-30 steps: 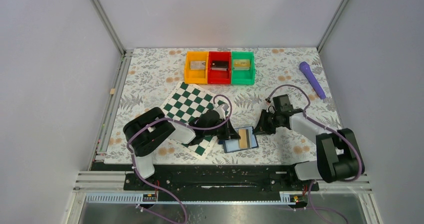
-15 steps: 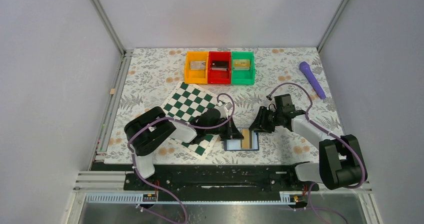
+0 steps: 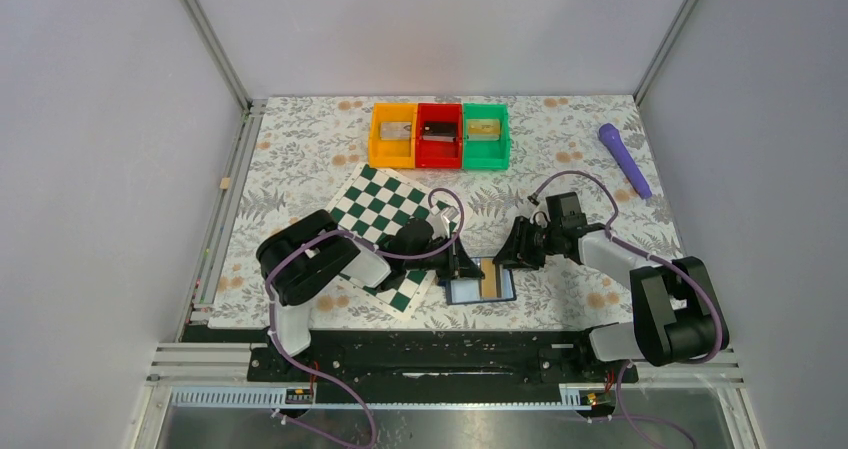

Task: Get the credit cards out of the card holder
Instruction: Remove the credit card from the card holder.

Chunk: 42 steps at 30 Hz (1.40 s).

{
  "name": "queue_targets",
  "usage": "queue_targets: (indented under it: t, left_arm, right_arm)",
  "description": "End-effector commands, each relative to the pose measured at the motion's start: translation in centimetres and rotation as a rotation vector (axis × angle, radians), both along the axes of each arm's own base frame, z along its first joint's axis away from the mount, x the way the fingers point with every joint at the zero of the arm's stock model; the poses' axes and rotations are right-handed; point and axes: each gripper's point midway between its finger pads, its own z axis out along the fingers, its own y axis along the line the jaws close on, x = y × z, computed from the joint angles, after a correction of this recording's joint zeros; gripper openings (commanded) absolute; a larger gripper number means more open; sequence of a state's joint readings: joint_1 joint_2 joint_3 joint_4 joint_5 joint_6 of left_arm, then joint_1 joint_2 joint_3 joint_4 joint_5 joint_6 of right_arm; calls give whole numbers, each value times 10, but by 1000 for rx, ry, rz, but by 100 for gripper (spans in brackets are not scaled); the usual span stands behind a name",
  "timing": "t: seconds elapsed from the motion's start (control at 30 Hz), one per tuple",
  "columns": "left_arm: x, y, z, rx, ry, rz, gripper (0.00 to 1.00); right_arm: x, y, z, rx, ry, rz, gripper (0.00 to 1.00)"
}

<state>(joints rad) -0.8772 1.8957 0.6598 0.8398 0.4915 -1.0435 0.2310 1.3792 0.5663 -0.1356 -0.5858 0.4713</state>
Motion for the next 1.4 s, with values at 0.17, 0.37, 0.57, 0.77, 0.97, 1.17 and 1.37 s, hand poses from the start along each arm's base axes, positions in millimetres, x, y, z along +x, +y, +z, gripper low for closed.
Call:
queue_targets:
  t: [0.17,0.37,0.57,0.77,0.97,1.17,1.37]
  left_arm:
    - [5,-4,16,-78,-56,-17,0]
    - [6,-2,12,-64,-44,-6,0]
    - [6,2,9,-48,-22,8,0]
    - [10,8,8,-38,-17,43,0]
    - [13,17,1,-5,1,78,0]
    - [14,23,-3,50,-15,85,0]
    - [16,26,3,56,-15,102,0]
  right_arm:
    - [0,9,-2,68,12,9,43]
    - [3,8,-4,81,14,-11,21]
    - [4,-2,-11,55,20,-61,0]
    - [6,-10,-15,30,23,-109,0]
    - [6,-17,-21,-14,38,-134,0]
    - [6,-23,-25,-53,51,-160,0]
    - [6,-24,-25,-59,52,-164,0]
